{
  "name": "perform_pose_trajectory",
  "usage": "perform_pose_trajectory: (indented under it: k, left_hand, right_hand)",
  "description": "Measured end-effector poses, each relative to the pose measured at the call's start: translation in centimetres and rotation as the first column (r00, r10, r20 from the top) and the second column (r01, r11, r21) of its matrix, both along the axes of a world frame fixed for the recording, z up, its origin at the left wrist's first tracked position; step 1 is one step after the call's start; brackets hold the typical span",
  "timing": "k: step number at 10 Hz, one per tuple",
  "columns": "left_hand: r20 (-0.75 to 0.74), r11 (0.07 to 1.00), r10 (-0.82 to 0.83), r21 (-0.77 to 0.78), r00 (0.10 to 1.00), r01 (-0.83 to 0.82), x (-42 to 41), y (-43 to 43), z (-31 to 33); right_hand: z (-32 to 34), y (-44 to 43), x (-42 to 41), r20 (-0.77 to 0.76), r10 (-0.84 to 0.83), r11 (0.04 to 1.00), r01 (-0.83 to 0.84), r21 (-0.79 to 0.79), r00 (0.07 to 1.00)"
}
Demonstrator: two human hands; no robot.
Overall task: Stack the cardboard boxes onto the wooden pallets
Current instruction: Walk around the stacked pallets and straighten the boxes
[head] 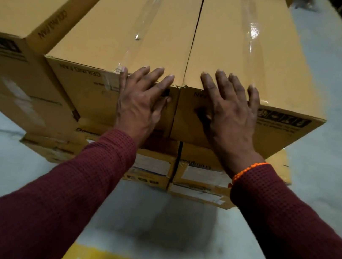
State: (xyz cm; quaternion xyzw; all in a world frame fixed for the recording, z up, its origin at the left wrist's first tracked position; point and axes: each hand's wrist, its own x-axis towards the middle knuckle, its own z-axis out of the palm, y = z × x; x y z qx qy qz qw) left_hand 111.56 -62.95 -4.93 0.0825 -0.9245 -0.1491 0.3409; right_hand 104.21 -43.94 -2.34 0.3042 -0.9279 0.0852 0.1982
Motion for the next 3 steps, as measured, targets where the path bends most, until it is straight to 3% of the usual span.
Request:
perform_pose_trajectory:
  k: [1, 2, 3]
  left_hand:
    - [0.042, 1.0, 0.009, 0.011, 0.999, -0.01, 0.0, 0.3, 0.2]
    - [0.253, 0.999, 0.015, 0.031, 0.967, -0.023, 0.6, 0.5, 2.5]
    - [0.588, 0.986, 0.107, -0.165, 0.802, -0.011, 2.0, 2.4, 8.3]
  right_hand:
    - [0.1, -0.1, 0.3, 0.015, -0.008, 1.0, 0.008, 0.018, 1.0]
    - [1.4, -0.1, 0.8, 0.105, -0.028, 0.993, 0.016, 0.118, 0.994]
    - [4.9, -0.3, 2.6, 0.28, -0.055, 0.965, -0.021, 0.263, 0.958]
